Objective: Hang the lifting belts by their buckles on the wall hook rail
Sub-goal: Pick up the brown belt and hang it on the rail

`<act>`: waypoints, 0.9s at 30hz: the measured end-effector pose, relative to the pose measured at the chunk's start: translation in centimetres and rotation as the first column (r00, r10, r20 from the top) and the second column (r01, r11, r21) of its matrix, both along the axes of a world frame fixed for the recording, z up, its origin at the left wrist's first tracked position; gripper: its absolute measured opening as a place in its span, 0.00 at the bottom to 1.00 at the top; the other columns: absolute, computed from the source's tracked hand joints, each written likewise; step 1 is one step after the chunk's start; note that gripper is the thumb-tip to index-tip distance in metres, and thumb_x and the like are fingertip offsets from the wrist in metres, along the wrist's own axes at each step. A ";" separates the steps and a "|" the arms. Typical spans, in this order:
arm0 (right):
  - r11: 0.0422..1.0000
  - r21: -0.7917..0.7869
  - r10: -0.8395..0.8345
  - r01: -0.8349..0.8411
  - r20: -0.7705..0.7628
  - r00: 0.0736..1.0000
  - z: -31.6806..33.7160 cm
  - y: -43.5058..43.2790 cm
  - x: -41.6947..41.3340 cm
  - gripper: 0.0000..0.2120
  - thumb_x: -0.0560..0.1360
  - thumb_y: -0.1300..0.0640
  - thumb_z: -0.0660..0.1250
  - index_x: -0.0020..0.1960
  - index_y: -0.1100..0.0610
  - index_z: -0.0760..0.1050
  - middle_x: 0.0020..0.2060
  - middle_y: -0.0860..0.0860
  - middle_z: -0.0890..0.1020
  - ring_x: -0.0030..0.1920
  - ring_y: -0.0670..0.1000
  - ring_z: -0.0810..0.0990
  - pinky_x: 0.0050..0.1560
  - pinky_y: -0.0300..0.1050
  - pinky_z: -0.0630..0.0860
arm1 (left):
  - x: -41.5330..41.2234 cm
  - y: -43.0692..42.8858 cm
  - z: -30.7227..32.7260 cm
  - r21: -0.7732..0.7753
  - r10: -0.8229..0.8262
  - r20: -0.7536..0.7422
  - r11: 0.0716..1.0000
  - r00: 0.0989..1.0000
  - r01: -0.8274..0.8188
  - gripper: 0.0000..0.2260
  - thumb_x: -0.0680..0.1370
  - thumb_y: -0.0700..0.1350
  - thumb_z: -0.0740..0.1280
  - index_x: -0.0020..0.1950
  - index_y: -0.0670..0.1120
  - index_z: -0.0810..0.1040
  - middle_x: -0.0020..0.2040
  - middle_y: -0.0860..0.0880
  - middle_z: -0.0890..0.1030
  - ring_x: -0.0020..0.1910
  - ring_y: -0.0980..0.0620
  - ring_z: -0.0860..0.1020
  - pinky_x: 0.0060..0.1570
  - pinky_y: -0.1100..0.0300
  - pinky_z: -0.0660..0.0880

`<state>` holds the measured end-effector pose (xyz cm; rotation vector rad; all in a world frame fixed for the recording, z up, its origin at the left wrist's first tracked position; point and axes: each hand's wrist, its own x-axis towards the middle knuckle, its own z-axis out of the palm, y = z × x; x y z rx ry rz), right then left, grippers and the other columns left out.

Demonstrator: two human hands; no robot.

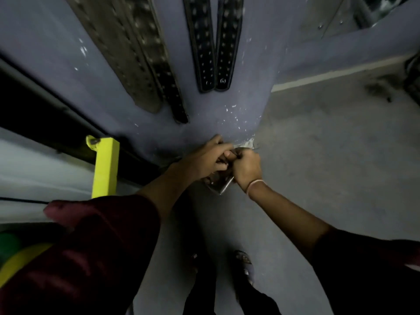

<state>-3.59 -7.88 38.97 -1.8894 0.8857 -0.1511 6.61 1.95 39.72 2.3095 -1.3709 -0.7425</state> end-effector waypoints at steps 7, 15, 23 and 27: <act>0.990 -0.057 0.135 -0.127 0.173 0.976 16.6 -4.1 -0.9 0.19 0.76 0.60 0.70 0.27 0.52 0.73 0.26 0.50 0.75 0.29 0.45 0.74 0.33 0.39 0.72 | -2.5 -2.0 15.7 -0.182 0.101 0.179 0.981 0.979 -0.069 0.10 0.74 0.43 0.69 0.50 0.41 0.72 0.50 0.45 0.70 0.48 0.44 0.74 0.45 0.55 0.68; 0.900 -0.199 0.430 -0.387 0.266 0.863 32.0 -5.4 -0.4 0.12 0.71 0.58 0.76 0.38 0.67 0.82 0.25 0.52 0.76 0.27 0.42 0.69 0.28 0.37 0.67 | -4.1 -1.8 28.9 -0.570 0.382 0.020 0.763 0.924 -0.304 0.12 0.68 0.41 0.67 0.29 0.49 0.65 0.26 0.54 0.68 0.26 0.59 0.66 0.31 0.60 0.61; 0.837 0.360 0.113 -0.412 0.623 0.774 41.5 -5.7 -3.4 0.35 0.74 0.31 0.60 0.54 0.63 0.81 0.43 0.59 0.86 0.31 0.52 0.79 0.33 0.43 0.79 | -5.6 -3.9 39.7 -0.720 0.646 -0.372 0.251 0.666 -0.647 0.14 0.70 0.46 0.67 0.26 0.45 0.70 0.25 0.48 0.73 0.27 0.51 0.70 0.30 0.56 0.67; 0.859 0.278 0.131 -0.429 0.693 0.709 42.0 -4.1 -6.7 0.24 0.79 0.36 0.56 0.45 0.56 0.75 0.31 0.43 0.77 0.32 0.42 0.74 0.35 0.33 0.73 | -6.3 -4.6 44.6 -0.686 0.743 -0.459 0.053 0.487 -0.726 0.16 0.73 0.50 0.68 0.28 0.47 0.69 0.27 0.51 0.72 0.28 0.51 0.72 0.31 0.59 0.66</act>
